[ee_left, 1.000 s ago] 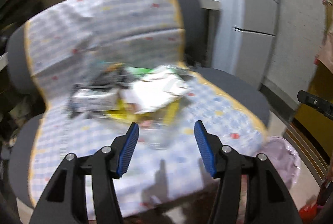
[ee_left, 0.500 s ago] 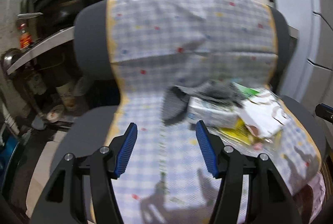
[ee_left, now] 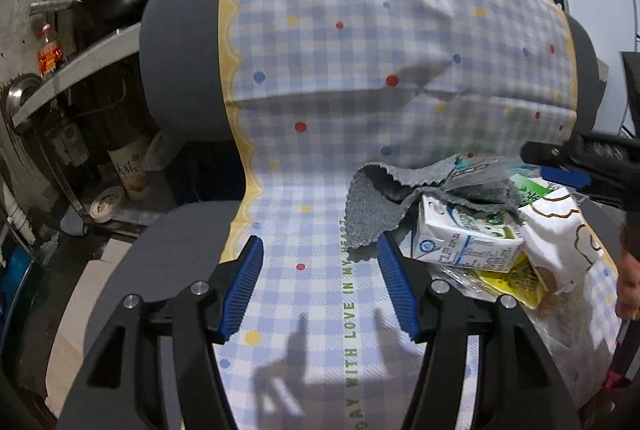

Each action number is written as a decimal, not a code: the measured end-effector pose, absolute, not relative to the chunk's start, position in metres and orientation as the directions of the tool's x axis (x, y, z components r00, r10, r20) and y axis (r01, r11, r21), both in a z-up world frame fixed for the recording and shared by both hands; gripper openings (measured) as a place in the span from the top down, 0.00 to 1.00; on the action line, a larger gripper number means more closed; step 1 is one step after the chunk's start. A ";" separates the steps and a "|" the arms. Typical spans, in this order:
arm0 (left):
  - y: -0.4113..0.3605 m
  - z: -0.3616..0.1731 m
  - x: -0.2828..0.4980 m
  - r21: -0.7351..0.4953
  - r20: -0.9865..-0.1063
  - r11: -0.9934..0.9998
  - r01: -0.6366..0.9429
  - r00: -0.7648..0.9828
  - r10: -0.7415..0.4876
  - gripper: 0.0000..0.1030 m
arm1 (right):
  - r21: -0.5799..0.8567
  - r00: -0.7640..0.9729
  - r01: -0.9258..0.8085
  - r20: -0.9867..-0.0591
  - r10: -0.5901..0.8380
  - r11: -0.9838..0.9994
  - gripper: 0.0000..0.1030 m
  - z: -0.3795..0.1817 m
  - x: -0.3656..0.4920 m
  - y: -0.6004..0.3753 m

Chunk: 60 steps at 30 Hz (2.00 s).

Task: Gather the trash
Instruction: 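Grasp the clear plastic strip with the right gripper, then grasp the grey cloth with the left gripper while the right gripper holds the plastic strip, then drop the plastic strip into the bin with the right gripper while the left gripper carries the grey cloth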

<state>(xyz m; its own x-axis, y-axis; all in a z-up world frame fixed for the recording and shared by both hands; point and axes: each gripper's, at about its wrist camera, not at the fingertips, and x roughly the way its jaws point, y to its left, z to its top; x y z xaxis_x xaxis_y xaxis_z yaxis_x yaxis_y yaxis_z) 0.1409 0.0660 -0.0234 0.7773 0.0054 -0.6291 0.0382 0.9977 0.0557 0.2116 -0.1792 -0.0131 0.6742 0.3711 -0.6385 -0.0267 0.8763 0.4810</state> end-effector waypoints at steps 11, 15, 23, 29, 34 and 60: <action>0.055 -0.039 0.136 0.038 -0.662 0.995 0.087 0.749 -0.040 0.44 | 0.432 0.729 -0.078 -0.590 0.347 0.898 0.98 0.008 0.194 -0.182; 0.048 -0.035 0.129 0.028 -0.657 0.994 0.102 0.752 -0.059 0.44 | 0.287 0.815 -0.098 -0.526 0.242 0.953 0.99 0.047 0.142 -0.200; 0.005 -0.021 0.134 0.013 -0.635 0.978 0.208 0.757 -0.153 0.32 | 0.165 0.866 -0.021 -0.491 0.101 0.986 0.98 0.061 0.065 -0.246; -0.044 -0.017 0.169 0.028 -0.631 0.956 0.292 0.747 -0.210 0.32 | 0.173 0.870 0.019 -0.488 0.069 0.985 0.98 0.047 0.059 -0.264; -0.079 -0.031 0.207 0.048 -0.673 0.940 0.339 0.706 -0.220 0.32 | 0.188 0.875 0.031 -0.480 0.064 0.982 0.98 0.039 0.068 -0.273; -0.034 0.066 0.172 -0.045 -0.451 0.962 0.270 0.854 -0.260 0.92 | 0.222 0.898 0.037 -0.435 0.065 0.974 0.98 0.047 0.033 -0.291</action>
